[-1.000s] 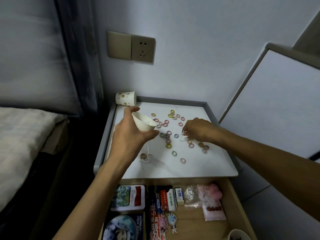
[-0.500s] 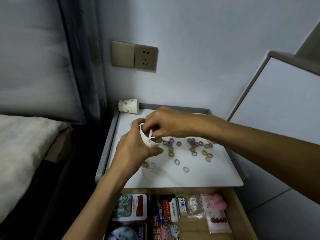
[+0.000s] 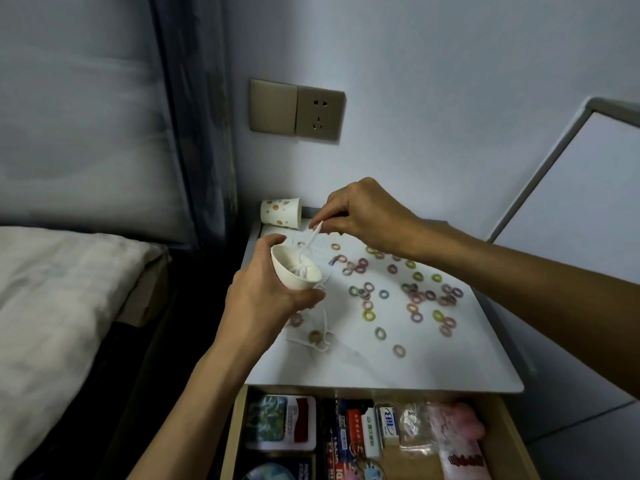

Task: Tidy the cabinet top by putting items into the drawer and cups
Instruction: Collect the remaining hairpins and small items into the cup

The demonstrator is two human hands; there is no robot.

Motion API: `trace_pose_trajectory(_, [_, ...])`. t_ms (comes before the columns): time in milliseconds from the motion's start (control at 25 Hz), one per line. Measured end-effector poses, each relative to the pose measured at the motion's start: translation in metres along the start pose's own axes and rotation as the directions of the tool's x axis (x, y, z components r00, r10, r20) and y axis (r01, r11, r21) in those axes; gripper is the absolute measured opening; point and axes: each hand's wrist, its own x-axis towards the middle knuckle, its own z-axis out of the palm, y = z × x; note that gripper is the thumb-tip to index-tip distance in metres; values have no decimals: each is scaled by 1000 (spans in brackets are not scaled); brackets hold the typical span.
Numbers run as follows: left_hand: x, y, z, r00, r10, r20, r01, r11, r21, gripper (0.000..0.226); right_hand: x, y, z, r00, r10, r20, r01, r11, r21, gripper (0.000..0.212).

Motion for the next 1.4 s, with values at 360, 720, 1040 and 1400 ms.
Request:
trace_pose_trajectory(360, [9, -3, -5, 996, -37, -87, 33, 998, -57, 84, 13, 23, 20, 999, -24, 37, 24, 1000, 7, 24])
trace_pose_trajectory(720, [22, -15, -22, 988, -53, -142, 36, 992, -123, 79, 54, 119, 109, 854, 486, 183, -444, 866, -230, 47])
trace_pose_trajectory(1040, [24, -18, -24, 989, -71, -130, 55, 991, -123, 77, 55, 123, 129, 827, 547, 131, -512, 829, -226, 30])
trace_pose_trajectory(1400, [19, -15, -29, 988, -67, -140, 46, 988, -148, 77, 46, 115, 127, 801, 578, 158, -528, 806, -269, 21])
